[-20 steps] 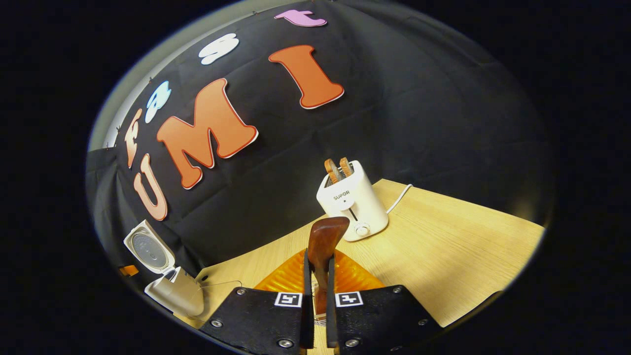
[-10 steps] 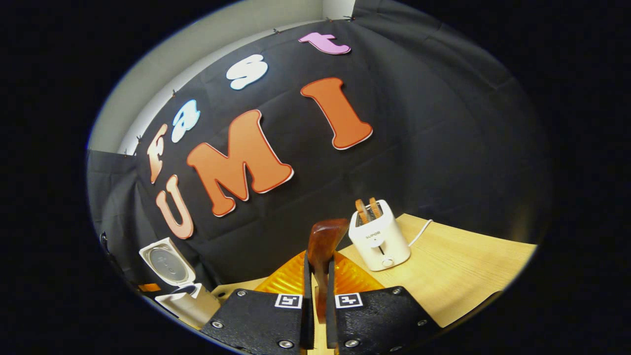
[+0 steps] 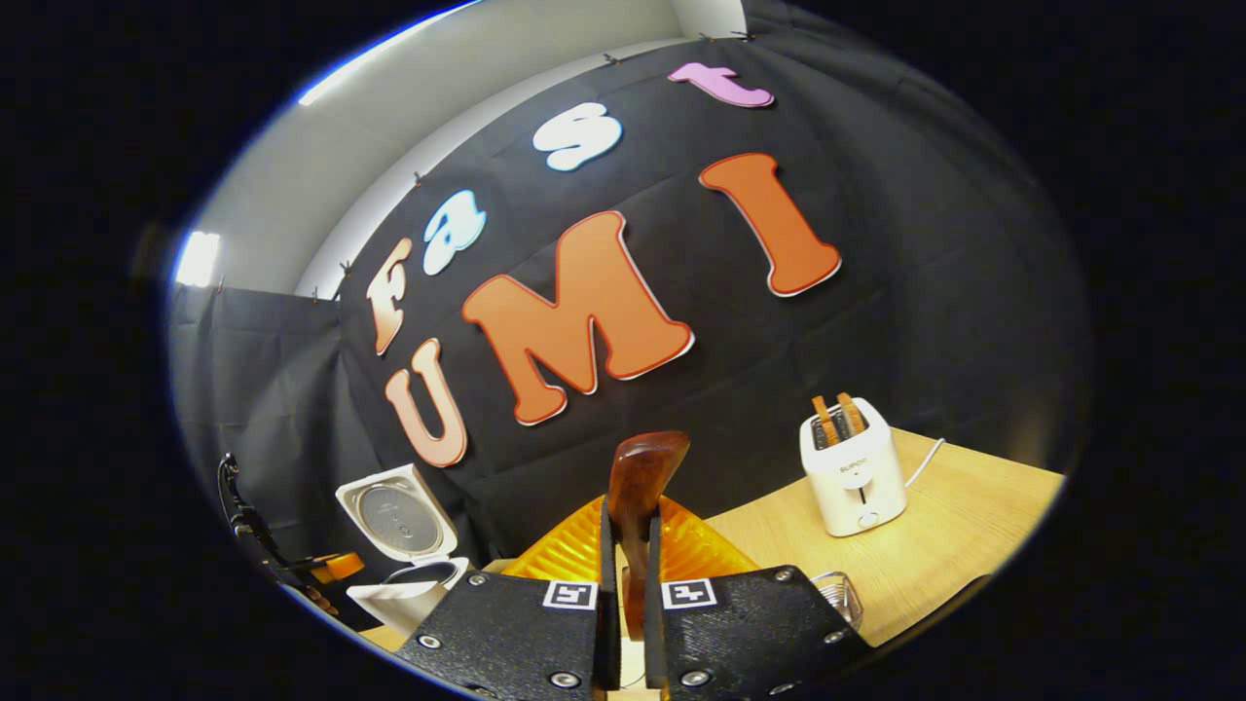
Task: Close the left gripper, press the button to open the rice cooker; take a wooden spoon from the chopstick holder with the right hand, scoop a spoonful of rice and pour it into the rice cooker, then put the wooden spoon back into the chopstick holder.
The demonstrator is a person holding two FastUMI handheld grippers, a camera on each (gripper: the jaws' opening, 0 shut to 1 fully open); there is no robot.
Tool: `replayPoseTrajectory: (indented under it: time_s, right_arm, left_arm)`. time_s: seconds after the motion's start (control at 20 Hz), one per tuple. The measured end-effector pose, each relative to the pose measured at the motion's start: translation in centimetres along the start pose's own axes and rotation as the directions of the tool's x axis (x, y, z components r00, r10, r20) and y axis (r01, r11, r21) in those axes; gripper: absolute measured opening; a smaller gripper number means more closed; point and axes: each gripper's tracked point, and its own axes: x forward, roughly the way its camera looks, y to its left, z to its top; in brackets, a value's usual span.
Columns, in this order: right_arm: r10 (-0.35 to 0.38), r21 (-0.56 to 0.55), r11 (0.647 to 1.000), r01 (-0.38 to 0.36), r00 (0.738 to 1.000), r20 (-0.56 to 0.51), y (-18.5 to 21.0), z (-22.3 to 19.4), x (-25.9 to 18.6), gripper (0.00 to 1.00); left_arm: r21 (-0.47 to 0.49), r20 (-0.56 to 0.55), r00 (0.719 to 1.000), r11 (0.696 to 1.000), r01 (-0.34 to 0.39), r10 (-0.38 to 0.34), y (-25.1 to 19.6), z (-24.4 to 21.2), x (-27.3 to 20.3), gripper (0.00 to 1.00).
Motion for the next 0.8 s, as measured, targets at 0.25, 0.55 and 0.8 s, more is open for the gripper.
replayPoseTrajectory:
  time_s: [0.25, 0.55, 0.8]
  right_arm:
    - [0.055, -0.097, 0.993, -0.062, 0.995, -0.078, 3.0, -3.8, 1.2, 0.10]
    - [0.063, -0.294, 0.950, -0.104, 0.987, -0.145, 5.4, -8.5, 2.5, 0.10]
    - [-0.020, -0.520, 0.852, -0.069, 0.986, -0.164, 5.6, -11.8, 3.5, 0.10]
  left_arm:
    - [0.044, 0.053, 0.998, 0.999, -0.022, 0.019, 0.5, 0.8, -0.9, 0.58]
    - [0.071, 0.070, 0.998, 0.997, -0.005, 0.000, 0.1, 0.2, -1.2, 0.72]
    - [0.120, 0.102, 0.995, 0.993, -0.014, 0.002, 0.1, 0.1, -1.5, 0.92]
